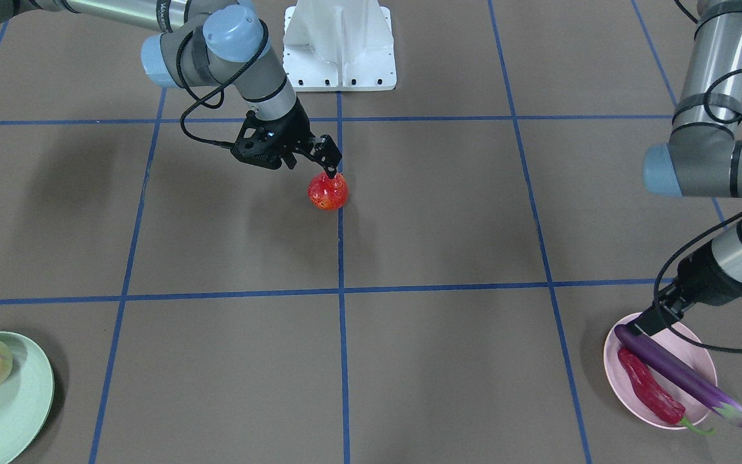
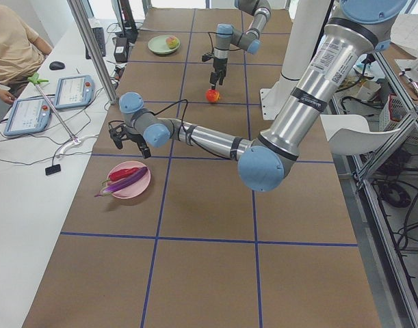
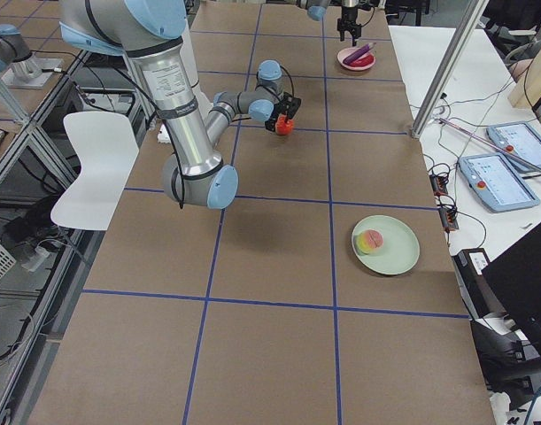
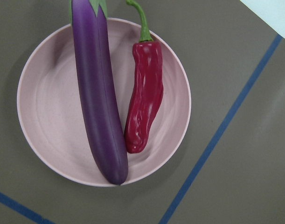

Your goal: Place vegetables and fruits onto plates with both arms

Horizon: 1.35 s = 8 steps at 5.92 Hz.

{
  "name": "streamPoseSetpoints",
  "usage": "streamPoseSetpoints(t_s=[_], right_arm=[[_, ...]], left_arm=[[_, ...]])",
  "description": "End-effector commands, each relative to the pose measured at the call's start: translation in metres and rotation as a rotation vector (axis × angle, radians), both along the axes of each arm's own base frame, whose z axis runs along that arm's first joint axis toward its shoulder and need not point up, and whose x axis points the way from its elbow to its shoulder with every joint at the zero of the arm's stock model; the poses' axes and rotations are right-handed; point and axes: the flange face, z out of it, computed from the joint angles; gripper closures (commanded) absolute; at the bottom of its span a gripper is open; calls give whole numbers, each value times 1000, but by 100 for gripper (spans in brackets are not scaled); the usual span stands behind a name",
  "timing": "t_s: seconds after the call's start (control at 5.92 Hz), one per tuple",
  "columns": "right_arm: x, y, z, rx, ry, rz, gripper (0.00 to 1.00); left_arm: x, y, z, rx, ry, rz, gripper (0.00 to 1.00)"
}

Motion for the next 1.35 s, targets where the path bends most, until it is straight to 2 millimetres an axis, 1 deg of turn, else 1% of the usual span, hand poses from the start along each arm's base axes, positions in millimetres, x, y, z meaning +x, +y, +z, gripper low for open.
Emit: streamPoseSetpoints(t_s=[0.0,0.17,0.34,0.51,0.68,1.01,1.18], right_arm=[[-9,-1,0,-1,6,2,0],[-15,0,0,-1,12,27,0],[-17,-1,-4,-1,8,32,0],[-19,0,-2,1,14,33,0],[-21,-4,-12,-11,1,70,0],[-17,-7,-16,6,-52,96,0],[-29,-10,2,-10,-17,94,0]], left_arm=[[-33,82,2,177,-1,102,0],[-44,108,3,203,-3,112,0],[-48,116,2,210,-4,109,0],[-48,117,0,214,-5,109,0],[-50,122,-1,219,-5,108,0],[-51,127,-3,221,-2,107,0],[-52,128,-3,221,-3,106,0]])
